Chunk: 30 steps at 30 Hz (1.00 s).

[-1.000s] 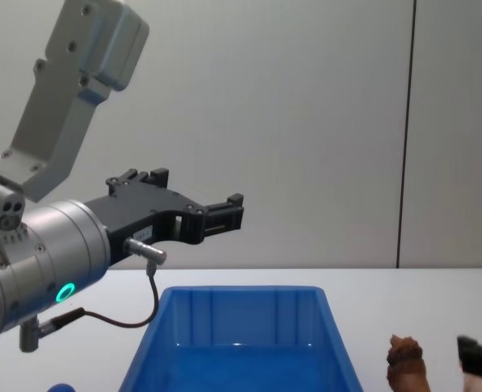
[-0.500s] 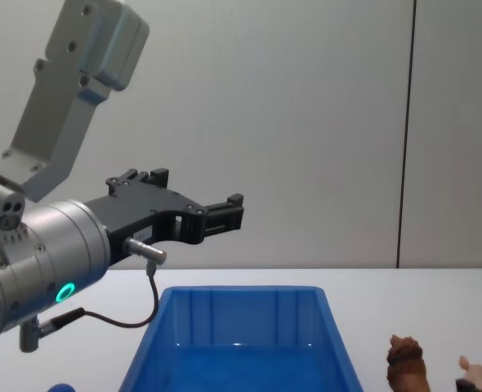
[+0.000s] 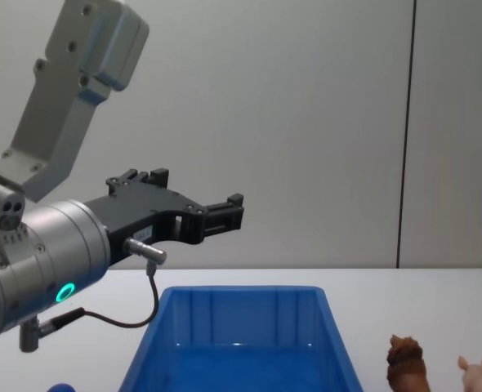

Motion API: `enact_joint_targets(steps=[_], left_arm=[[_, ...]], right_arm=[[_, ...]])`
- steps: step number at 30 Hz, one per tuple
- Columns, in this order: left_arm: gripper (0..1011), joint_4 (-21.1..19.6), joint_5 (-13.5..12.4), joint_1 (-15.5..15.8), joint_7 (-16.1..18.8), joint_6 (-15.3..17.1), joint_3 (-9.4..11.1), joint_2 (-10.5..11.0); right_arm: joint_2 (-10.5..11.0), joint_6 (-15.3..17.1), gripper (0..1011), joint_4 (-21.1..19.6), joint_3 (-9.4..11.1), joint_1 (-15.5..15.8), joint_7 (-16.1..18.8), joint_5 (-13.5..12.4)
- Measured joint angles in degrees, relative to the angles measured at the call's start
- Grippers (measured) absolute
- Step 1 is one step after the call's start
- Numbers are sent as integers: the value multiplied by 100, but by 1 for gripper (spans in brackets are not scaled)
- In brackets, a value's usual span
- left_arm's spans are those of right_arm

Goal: Pick up the two dolls from the table and place them into the box.

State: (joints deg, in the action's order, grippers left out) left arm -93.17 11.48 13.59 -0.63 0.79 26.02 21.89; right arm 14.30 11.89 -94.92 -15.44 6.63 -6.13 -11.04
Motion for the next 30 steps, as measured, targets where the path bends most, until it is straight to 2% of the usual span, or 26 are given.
enact_joint_targets(steps=[7, 9, 22, 30], left_arm=[[1001, 0, 0, 0, 0, 0, 0, 0], [1001, 0, 0, 0, 0, 0, 0, 0], [1001, 0, 0, 0, 0, 0, 0, 0], [1001, 0, 0, 0, 0, 0, 0, 0]], right_arm=[[-46, -33, 475, 108, 6, -28, 30, 30], [-56, -46, 390, 118, 9, -29, 34, 46], [-60, -301, 382, -64, 17, 11, 58, 225], [-52, -601, 382, -273, 17, 3, 369, 282]])
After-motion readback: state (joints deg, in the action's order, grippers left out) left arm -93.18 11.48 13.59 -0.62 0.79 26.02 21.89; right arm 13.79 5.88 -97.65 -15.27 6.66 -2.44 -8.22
